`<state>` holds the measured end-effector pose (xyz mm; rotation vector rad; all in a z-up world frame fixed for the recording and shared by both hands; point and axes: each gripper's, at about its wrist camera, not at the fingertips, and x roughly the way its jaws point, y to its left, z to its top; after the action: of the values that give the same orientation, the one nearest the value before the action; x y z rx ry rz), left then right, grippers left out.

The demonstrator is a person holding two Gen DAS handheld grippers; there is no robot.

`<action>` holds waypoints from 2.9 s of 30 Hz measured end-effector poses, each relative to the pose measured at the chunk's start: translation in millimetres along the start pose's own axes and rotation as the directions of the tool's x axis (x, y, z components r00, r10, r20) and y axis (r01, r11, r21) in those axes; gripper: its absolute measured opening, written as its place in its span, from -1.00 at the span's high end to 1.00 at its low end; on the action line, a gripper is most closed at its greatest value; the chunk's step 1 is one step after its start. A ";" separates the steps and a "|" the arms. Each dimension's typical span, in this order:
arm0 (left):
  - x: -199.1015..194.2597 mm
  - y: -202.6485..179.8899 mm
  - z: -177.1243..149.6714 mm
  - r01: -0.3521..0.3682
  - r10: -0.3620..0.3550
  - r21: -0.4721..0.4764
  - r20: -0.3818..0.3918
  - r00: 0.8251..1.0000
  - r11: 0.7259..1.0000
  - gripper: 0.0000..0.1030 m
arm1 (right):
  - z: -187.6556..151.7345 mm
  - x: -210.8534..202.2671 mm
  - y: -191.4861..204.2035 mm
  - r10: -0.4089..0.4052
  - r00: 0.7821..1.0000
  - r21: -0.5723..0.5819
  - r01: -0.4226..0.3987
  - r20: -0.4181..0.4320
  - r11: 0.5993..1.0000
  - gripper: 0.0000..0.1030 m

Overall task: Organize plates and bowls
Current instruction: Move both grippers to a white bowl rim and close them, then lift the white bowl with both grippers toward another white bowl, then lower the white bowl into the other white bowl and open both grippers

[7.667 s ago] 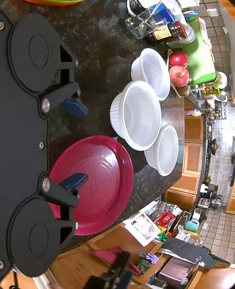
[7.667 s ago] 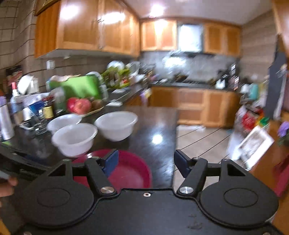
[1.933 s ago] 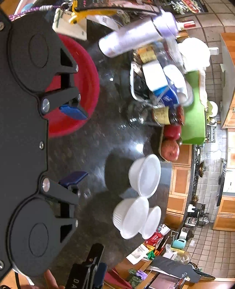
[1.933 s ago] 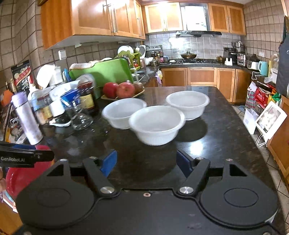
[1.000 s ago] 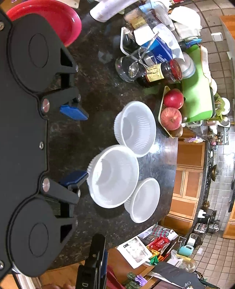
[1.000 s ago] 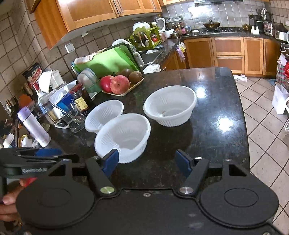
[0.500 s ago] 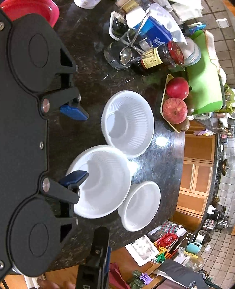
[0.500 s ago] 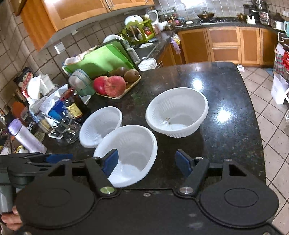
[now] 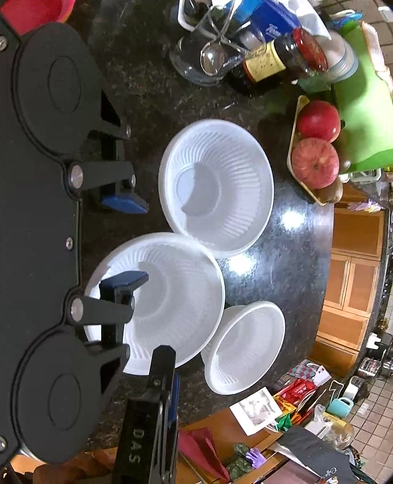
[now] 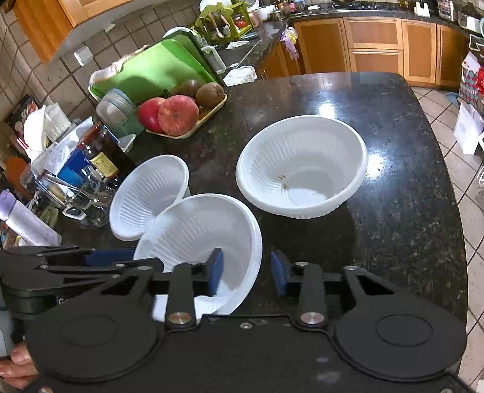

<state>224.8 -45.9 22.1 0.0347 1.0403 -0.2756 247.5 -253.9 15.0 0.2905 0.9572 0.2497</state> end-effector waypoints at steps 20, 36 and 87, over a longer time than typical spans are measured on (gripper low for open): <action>14.7 -5.4 7.9 0.004 -0.002 0.029 -0.041 0.999 1.000 0.61 | -3.3 5.7 -1.8 -0.027 1.000 -0.002 0.027 -0.012 1.000 0.66; -9.7 -13.7 -37.1 0.068 -0.055 0.131 -0.099 0.994 0.989 0.61 | -65.9 -45.6 5.5 -0.011 1.000 0.037 0.012 -0.022 0.999 0.66; -95.4 -6.1 -40.1 -0.047 0.004 0.167 0.248 0.969 0.985 -0.22 | -60.3 -146.9 6.2 -0.096 0.921 0.012 0.099 0.377 0.995 -0.22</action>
<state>144.0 -25.6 83.8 0.1659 0.7662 -0.3372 115.8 -289.4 96.6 0.2714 0.5866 0.0991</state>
